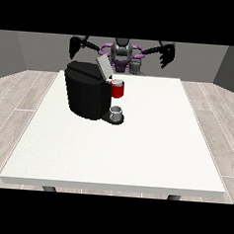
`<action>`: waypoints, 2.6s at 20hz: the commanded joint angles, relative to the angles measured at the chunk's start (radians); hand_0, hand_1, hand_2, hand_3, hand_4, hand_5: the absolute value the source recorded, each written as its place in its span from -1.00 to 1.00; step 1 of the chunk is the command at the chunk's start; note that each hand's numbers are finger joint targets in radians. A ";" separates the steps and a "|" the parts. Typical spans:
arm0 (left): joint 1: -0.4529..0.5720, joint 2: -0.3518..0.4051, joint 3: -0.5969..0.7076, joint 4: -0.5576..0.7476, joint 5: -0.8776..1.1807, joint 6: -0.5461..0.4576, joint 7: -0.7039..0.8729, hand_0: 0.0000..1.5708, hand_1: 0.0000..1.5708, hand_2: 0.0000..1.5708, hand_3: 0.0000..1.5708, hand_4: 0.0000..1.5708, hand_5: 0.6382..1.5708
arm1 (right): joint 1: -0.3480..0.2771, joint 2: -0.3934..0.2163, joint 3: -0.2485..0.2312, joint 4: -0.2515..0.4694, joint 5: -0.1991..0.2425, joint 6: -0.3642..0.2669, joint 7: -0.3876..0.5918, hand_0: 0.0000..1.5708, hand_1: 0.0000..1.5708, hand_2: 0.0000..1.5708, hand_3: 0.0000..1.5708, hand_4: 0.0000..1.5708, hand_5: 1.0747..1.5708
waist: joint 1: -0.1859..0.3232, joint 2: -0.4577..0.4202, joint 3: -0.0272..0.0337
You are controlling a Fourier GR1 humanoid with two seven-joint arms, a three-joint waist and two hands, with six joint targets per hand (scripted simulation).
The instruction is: Insert the coffee pod into the coffee machine and close the lid
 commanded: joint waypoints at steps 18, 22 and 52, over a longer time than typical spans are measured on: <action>0.221 -0.065 -0.173 -0.332 0.246 -0.062 0.149 -1.00 -1.00 -1.00 -1.00 -0.50 1.00 | -0.269 -0.084 -0.100 0.099 -0.077 0.045 0.131 -1.00 -1.00 -1.00 -1.00 -0.89 1.00 | 0.196 0.059 0.0012; 0.272 -0.065 -0.203 -0.447 0.269 -0.038 0.209 -1.00 -1.00 -1.00 -1.00 -0.55 1.00 | -0.305 -0.126 -0.153 0.136 -0.149 0.093 0.179 -1.00 -1.00 -1.00 -1.00 -0.88 1.00 | 0.192 0.062 0.0012; 0.470 0.029 -0.241 -0.775 0.331 0.036 0.208 -1.00 -1.00 -1.00 -1.00 -0.54 1.00 | -0.596 -0.078 -0.006 0.259 -0.067 0.126 0.109 -1.00 -1.00 -1.00 -1.00 -0.79 1.00 | 0.128 0.290 0.0006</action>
